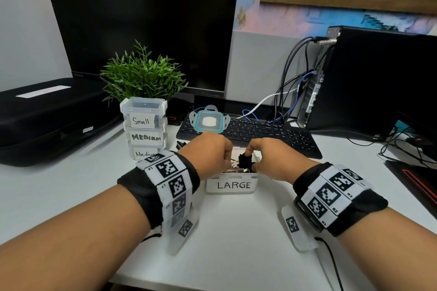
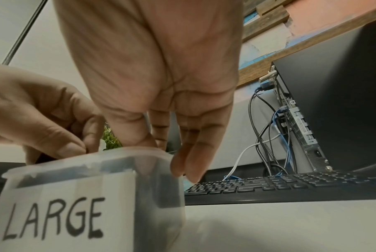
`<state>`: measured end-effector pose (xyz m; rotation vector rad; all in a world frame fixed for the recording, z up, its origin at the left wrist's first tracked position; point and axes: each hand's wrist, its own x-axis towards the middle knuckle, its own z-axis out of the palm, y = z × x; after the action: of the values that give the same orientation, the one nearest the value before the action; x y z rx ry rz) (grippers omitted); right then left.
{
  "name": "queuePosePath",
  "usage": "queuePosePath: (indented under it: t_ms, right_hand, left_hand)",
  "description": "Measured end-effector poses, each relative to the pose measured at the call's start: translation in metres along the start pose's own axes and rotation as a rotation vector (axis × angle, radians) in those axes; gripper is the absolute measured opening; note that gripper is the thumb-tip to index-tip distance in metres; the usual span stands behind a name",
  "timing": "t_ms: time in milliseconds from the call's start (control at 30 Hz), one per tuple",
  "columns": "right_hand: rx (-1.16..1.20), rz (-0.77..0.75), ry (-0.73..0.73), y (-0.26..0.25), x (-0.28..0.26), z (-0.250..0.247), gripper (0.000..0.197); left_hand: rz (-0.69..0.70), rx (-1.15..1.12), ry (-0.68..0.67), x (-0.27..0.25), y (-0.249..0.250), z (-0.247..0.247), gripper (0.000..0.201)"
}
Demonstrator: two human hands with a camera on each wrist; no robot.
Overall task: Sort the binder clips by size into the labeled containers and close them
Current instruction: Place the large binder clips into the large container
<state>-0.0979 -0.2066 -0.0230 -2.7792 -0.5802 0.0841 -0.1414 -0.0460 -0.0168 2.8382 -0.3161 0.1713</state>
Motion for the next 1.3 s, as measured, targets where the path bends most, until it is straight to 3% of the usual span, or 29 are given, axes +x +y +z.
queuePosePath:
  t_ms: [233, 400, 533, 767, 833, 933, 1100, 1300]
  right_hand:
    - [-0.055, -0.029, -0.003, 0.0, 0.003, 0.002, 0.025]
    - [-0.085, -0.09, -0.022, -0.003, 0.001, 0.001, 0.022]
    - [-0.095, -0.138, -0.091, -0.014, -0.002, -0.003, 0.012]
    - [-0.151, -0.145, -0.14, -0.017, -0.001, -0.006, 0.013]
    - [-0.161, -0.11, -0.094, -0.017, 0.001, -0.005, 0.005]
    - [-0.171, -0.069, -0.065, -0.016, 0.001, -0.003, 0.02]
    - [-0.203, -0.057, -0.039, -0.018, 0.003, 0.0, 0.014]
    - [-0.261, -0.043, -0.009, -0.018, 0.0, 0.004, 0.018]
  left_hand:
    - [-0.042, -0.028, -0.114, -0.003, -0.016, 0.0, 0.019]
    - [-0.078, -0.039, -0.056, 0.001, -0.024, 0.004, 0.017]
    - [-0.151, -0.129, -0.117, 0.005, -0.024, 0.006, 0.028]
    - [-0.21, -0.243, -0.17, 0.007, -0.024, 0.011, 0.033]
    - [-0.204, -0.217, -0.225, 0.008, -0.024, 0.01, 0.04]
    - [-0.179, -0.097, -0.317, 0.009, -0.024, 0.008, 0.046]
    - [-0.128, 0.111, -0.414, 0.013, -0.026, 0.003, 0.058]
    - [-0.118, 0.185, -0.429, 0.016, -0.026, 0.005, 0.06]
